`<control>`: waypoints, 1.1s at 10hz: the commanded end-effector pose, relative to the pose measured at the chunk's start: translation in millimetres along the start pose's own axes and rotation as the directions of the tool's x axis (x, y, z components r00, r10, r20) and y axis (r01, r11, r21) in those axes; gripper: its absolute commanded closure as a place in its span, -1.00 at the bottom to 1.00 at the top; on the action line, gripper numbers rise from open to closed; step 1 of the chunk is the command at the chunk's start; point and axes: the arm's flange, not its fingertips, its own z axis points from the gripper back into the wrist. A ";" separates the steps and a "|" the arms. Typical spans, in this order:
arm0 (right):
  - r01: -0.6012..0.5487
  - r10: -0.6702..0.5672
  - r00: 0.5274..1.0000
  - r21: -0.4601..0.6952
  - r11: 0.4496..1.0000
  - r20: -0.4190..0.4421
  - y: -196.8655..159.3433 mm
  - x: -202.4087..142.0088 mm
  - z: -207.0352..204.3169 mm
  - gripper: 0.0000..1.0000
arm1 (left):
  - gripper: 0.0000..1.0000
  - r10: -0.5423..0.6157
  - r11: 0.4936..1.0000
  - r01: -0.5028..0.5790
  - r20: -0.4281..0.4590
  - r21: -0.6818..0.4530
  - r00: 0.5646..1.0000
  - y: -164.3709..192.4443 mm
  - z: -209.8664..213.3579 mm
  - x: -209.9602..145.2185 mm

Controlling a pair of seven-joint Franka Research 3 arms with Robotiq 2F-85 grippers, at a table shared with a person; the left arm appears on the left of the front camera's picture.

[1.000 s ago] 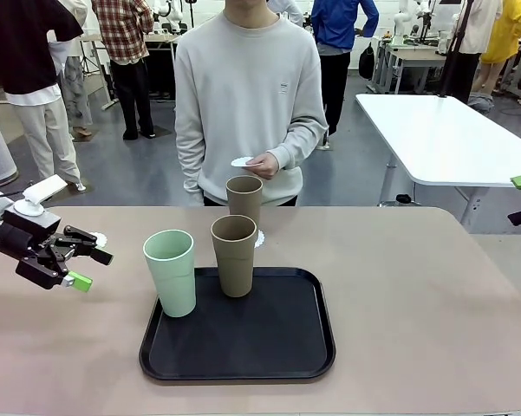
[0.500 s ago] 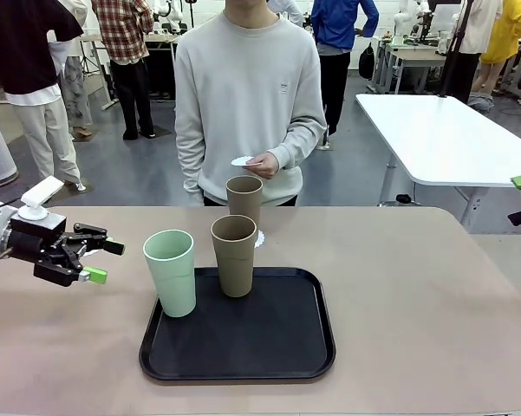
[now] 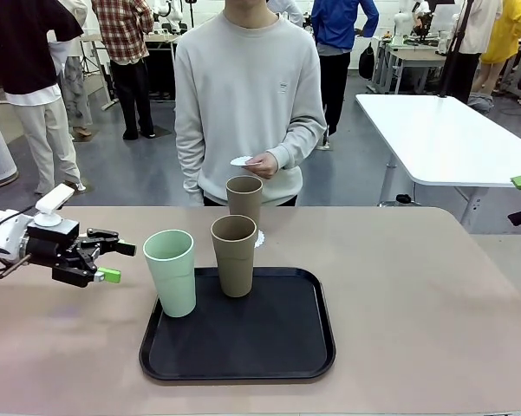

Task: Place coasters on the table and set cups on them.
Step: Take one Reusable plastic cup from the Flat Tray and place it on a coaster set by the human.

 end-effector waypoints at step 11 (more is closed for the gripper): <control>-0.008 0.008 1.000 0.001 1.000 0.009 -0.2 0.8 -0.6 -1.00 | -1.00 -0.047 0.995 0.053 0.073 -0.087 0.996 16.5 -52.2 -18.9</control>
